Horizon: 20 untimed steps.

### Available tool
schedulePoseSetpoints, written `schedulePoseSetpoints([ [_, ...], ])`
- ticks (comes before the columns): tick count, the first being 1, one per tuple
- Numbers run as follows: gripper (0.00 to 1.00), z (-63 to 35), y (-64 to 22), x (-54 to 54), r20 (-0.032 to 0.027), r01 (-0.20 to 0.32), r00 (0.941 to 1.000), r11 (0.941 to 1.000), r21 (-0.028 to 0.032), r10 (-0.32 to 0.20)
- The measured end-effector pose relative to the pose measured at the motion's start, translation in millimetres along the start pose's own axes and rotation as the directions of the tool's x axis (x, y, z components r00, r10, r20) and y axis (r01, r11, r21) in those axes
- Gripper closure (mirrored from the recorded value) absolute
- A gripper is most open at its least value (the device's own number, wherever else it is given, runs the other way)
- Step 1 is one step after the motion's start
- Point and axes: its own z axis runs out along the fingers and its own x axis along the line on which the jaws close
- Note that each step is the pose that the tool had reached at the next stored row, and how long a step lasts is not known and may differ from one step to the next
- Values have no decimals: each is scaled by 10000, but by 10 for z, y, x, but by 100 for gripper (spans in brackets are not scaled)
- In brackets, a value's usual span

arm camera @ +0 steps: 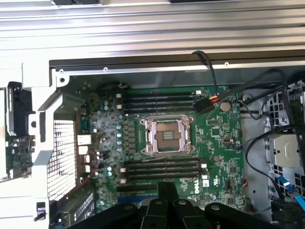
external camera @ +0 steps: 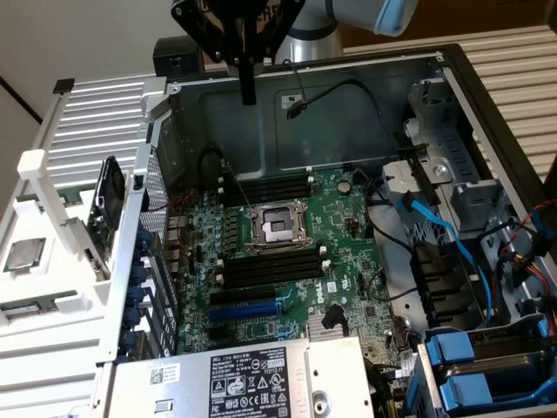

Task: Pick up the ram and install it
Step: 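Reach for the ram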

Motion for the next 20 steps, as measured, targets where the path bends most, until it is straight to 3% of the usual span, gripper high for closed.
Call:
schedulePoseSetpoints([
  [8, 89, -26, -18, 275, 178, 9, 9998, 10000, -13, -8],
  [10, 89, -27, -23, 340, 257, 12, 9997, 10000, -19, -12],
  [11, 89, -30, -30, 443, 365, 18, 9993, 10000, -27, -17],
  [20, 89, -43, -69, 896, 375, 17, 9993, 10000, -45, -16],
])
